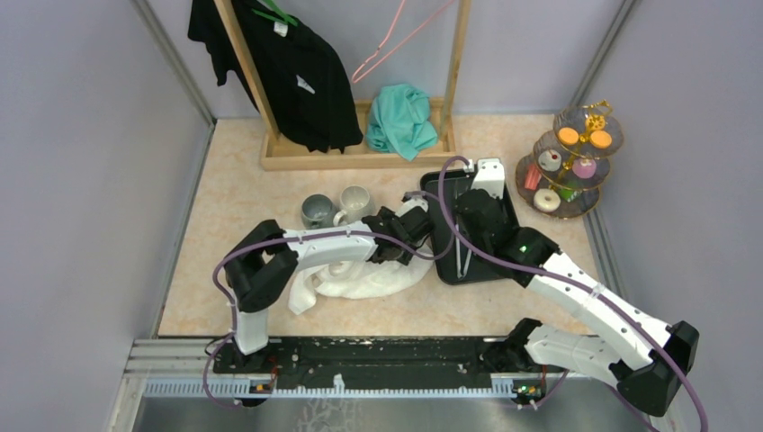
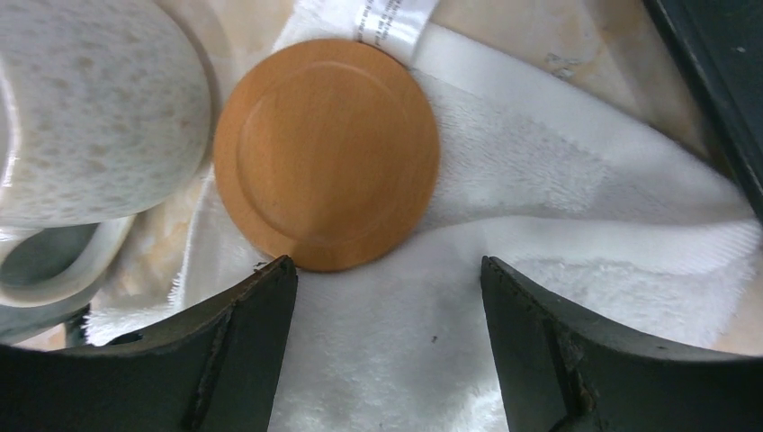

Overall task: Serve the afternoon tea
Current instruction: Place the coaster on the tray.

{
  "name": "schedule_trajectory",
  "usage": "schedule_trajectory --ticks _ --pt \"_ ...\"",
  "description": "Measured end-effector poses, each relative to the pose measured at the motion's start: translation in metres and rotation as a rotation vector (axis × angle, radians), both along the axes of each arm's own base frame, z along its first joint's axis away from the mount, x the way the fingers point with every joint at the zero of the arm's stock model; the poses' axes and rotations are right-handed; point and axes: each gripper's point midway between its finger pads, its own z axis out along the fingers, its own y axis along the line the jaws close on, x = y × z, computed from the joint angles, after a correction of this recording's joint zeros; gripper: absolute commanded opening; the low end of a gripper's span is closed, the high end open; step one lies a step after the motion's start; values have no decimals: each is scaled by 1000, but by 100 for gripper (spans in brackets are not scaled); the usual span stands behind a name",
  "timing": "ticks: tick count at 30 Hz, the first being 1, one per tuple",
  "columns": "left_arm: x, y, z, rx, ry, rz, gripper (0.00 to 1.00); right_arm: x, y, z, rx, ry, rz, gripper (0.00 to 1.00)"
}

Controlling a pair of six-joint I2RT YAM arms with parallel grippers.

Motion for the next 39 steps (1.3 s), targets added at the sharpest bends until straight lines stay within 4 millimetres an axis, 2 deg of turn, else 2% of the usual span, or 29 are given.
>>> schedule_trajectory --ticks 14,21,30,39 --pt "12 10 4 73 -122 16 81 0 3 0 18 -1 7 0" --pt "17 11 -4 97 -148 15 81 2 6 1 36 -8 9 0" --pt "21 6 -11 91 -171 -15 62 1 6 -4 37 1 6 0" --pt "17 0 -13 83 -172 -54 54 0 6 -4 47 1 2 0"
